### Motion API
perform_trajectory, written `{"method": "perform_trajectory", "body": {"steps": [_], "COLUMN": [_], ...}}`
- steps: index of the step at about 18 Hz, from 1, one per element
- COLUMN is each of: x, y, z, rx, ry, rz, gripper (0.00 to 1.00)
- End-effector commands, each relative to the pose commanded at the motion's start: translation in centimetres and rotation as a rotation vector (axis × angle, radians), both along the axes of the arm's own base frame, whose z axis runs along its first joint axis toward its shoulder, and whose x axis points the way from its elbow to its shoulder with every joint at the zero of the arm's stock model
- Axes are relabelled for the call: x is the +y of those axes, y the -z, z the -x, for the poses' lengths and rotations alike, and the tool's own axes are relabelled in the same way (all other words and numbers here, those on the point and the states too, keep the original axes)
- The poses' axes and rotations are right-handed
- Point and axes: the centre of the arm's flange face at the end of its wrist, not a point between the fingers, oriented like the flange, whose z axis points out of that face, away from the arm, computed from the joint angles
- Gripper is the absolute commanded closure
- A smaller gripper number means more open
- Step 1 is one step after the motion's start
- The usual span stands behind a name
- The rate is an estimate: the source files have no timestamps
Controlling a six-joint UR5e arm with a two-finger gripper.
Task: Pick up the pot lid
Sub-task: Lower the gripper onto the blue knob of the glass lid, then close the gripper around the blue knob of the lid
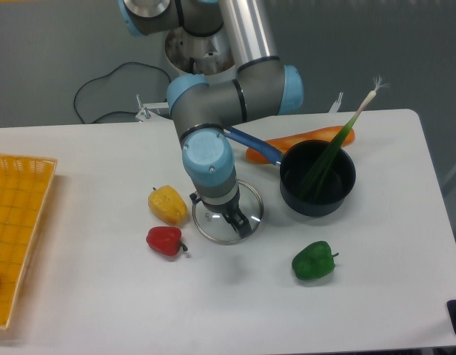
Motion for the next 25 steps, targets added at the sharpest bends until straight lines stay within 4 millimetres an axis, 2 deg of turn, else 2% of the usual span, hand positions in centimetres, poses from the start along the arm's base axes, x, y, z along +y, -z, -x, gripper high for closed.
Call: {"method": "perform_trajectory", "body": {"steps": [5, 8, 10, 19, 25], "x": [-1.1, -1.9, -2.4, -2.9, -2.9], "y": [1.7, 1.2, 1.9, 2.7, 3.1], "z": [-1.1, -1.1, -1.6, -1.9, -1.4], "rx": [-0.030, -0.028, -0.038, -0.035, 0.008], "ry": [0.000, -0.006, -0.004, -0.006, -0.008], "rz": [0.031, 0.029, 0.041, 0.052, 0.030], "gripper": [0.00, 0.00, 0.00, 0.00, 0.00]}}
